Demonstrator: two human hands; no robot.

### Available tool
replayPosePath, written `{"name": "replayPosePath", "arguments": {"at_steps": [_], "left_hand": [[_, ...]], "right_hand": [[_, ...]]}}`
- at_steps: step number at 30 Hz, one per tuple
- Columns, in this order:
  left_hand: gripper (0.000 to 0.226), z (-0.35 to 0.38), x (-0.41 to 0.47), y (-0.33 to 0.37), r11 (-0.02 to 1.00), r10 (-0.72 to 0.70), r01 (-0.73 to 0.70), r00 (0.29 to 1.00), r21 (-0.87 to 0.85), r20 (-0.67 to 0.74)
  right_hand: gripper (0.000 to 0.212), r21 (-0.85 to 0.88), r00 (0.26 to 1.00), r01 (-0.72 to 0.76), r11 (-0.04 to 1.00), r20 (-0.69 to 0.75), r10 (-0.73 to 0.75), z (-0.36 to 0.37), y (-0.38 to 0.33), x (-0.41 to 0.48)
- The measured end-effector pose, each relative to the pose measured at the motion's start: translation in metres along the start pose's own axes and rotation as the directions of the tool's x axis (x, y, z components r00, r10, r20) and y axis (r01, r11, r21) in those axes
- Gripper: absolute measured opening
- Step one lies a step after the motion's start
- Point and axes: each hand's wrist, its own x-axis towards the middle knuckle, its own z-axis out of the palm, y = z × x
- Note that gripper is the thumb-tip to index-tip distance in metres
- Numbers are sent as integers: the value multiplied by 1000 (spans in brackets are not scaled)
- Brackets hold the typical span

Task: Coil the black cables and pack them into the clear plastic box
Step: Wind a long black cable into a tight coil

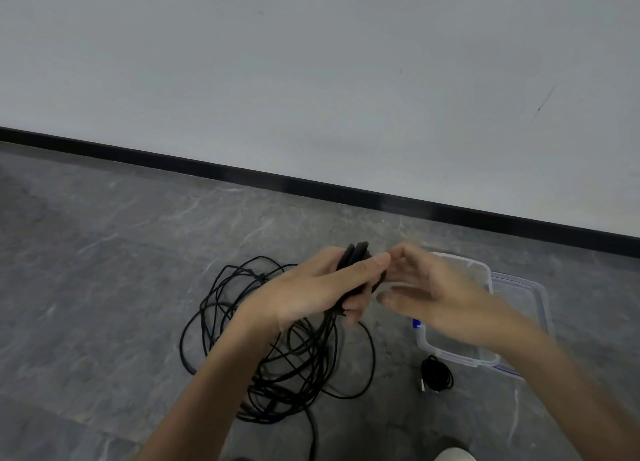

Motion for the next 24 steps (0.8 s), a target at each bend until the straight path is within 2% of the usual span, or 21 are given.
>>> {"name": "replayPosePath", "arguments": {"at_steps": [4, 8, 12, 17, 21, 24], "left_hand": [[57, -1, -1, -2, 998, 31, -30, 999, -49, 15], [45, -5, -2, 0, 992, 49, -49, 999, -120, -4], [42, -7, -2, 0, 992, 19, -21, 1000, -128, -11], [39, -1, -3, 2, 986, -58, 80, 987, -149, 148], [43, 4, -2, 2, 959, -104, 165, 961, -229, 258], [44, 7, -2, 3, 935, -71, 170, 950, -310, 304]], "right_hand": [[14, -141, 1000, -20, 990, -15, 18, 4, 11, 8], [18, -182, 998, -16, 983, -55, 6, 1, 15, 9], [13, -131, 980, 7, 991, -195, -33, 0, 11, 9], [27, -100, 922, 106, 989, -362, -136, 1, -2, 9], [24, -109, 893, 89, 990, -431, -128, 1, -1, 11], [19, -134, 893, 74, 988, -431, -126, 0, 3, 13]]}}
